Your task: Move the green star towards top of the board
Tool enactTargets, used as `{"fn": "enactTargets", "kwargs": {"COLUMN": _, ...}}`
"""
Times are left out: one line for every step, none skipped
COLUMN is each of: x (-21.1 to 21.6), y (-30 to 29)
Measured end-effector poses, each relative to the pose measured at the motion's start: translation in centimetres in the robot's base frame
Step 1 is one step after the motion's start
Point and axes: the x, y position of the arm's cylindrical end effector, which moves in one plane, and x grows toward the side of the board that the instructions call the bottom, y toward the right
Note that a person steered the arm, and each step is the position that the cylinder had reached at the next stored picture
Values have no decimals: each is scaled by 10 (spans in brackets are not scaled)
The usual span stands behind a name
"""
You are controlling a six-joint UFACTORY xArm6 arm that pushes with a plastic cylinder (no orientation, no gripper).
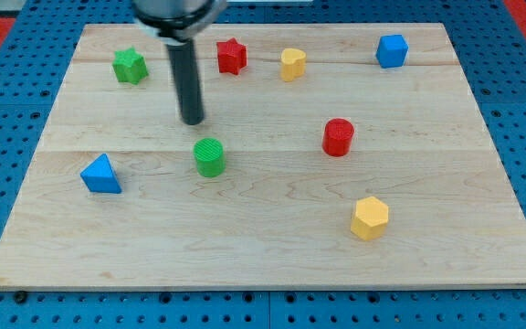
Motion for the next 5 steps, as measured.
{"fn": "enactTargets", "kwargs": {"x": -5, "y": -59}}
{"fn": "enactTargets", "kwargs": {"x": -47, "y": -78}}
{"fn": "enactTargets", "kwargs": {"x": -69, "y": -91}}
{"fn": "enactTargets", "kwargs": {"x": -75, "y": -89}}
{"fn": "enactTargets", "kwargs": {"x": -73, "y": -89}}
